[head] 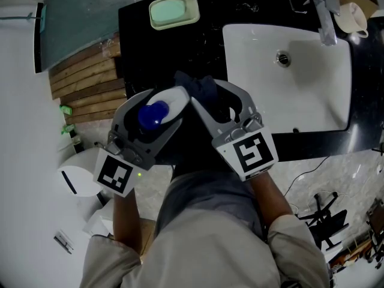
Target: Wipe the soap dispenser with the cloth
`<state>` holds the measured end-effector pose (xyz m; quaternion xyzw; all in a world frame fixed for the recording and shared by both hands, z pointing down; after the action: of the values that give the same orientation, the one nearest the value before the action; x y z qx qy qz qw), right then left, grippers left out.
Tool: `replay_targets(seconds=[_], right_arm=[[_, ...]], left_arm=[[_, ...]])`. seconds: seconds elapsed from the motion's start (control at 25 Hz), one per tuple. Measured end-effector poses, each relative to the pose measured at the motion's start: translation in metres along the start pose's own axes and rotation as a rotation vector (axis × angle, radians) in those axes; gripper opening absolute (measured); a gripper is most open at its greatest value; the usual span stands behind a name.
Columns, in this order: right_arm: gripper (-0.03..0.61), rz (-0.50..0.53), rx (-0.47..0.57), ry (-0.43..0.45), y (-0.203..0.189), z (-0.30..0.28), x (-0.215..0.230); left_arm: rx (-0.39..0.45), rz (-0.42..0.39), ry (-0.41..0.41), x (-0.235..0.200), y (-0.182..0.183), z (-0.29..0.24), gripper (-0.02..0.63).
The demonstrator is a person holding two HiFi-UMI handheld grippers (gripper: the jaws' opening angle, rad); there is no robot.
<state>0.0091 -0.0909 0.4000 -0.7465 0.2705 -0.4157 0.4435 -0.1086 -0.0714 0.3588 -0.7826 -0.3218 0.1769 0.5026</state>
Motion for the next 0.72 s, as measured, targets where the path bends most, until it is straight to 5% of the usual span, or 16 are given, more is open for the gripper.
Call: replay_targets(seconds=[0.72], right_arm=[[0.163,-0.020,-0.057,-0.026,-0.019,-0.007,0.010]], left_arm=[[0.004,0.004,-0.002,0.000,-0.001,0.000,0.272]])
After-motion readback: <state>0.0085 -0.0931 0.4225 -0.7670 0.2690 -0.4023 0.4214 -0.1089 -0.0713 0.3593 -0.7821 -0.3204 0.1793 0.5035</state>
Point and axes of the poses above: the fingertips, and each gripper's own axes: z backward along the fingers, x to its right, y out of its top, the point moved 5 cm from there along z, backward along the fingers, and after that the axes turned 10 degrees about y, right-handed, at the moved point
